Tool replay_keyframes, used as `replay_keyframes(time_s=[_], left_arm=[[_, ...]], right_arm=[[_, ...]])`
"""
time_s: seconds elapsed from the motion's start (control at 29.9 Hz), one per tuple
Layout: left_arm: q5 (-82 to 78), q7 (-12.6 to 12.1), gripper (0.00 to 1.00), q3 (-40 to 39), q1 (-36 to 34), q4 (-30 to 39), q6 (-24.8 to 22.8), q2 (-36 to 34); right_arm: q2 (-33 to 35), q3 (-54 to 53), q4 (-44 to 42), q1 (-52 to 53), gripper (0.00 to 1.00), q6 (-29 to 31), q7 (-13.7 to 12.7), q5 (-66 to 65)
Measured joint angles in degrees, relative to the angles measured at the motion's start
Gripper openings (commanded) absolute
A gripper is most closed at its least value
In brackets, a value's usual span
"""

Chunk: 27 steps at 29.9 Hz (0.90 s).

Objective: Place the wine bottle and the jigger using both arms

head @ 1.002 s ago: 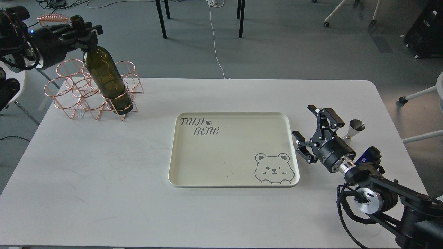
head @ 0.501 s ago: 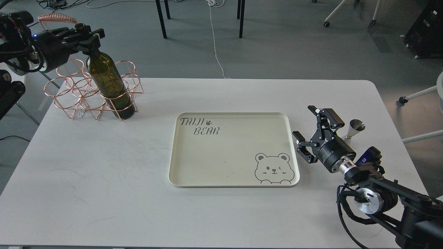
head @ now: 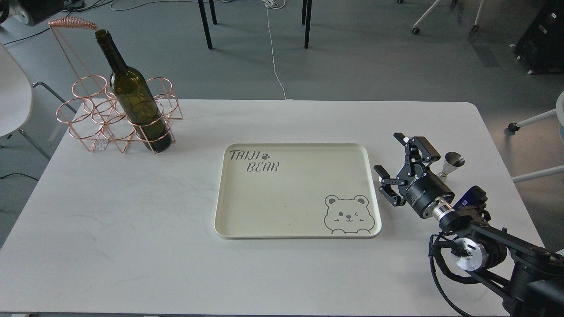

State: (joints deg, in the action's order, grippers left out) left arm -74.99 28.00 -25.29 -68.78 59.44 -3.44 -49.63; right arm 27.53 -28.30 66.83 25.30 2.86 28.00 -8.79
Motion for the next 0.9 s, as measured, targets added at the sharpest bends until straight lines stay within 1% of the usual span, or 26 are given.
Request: replay_keyframes(time_s=[0.07,0.13,0.23,0.37,0.5,0.53,0.67,0.7,0.8,0.9], left_arm=[[6.6,0.0,0.98,0.2,1.4,5.0,0.3,-0.1],[12.4,0.0,0.98,0.1,5.3,10.2,0.5,0.0],[19.2,0.0,0.98,-0.4,11.2,14.7,0.5,1.4],[30.8,0.0,0.98,-3.0,19.4,16.0,0.3,6.8],[39.2,0.0,0.98,-11.8,30.8,15.2,-0.9,14.0],[39.9,-0.4,0.98,-15.2,34.3,14.6,-1.4,16.2],[40.6,-6.2,0.98,-29.7,46.2,12.1,-4.4,24.5],[40.6,-7.1,0.98,-32.5,48.6,11.3,-5.6,26.4],[40.6,-8.3,0.98,-36.9,54.0,10.1,-9.0,30.1],[40.6,-8.6,0.98,-38.1,57.3,9.0,-10.5,32.1]], right_arm=[[-0.3,-0.9,0.0,0.0,0.99,-0.6,0.0,0.0],[-0.4,-2.2,-0.1,0.1,0.99,-1.1,0.0,0.0],[-0.4,-3.7,-0.1,0.2,0.99,-1.3,0.0,0.1],[-1.1,-4.2,-2.1,1.0,0.99,-1.2,0.0,0.1],[-4.1,-4.2,-6.6,2.1,0.99,-0.7,0.0,0.1],[-4.6,-4.2,-7.3,2.2,0.99,-0.7,0.0,0.1],[-5.3,-4.3,-8.0,2.3,0.99,-0.6,0.0,0.1],[-5.4,-4.3,-8.0,2.3,0.99,-0.6,0.0,0.1],[-5.8,-4.2,-8.0,2.1,0.99,-0.6,0.0,0.1],[-6.4,-3.8,-7.7,1.8,0.99,-0.2,0.0,0.1]])
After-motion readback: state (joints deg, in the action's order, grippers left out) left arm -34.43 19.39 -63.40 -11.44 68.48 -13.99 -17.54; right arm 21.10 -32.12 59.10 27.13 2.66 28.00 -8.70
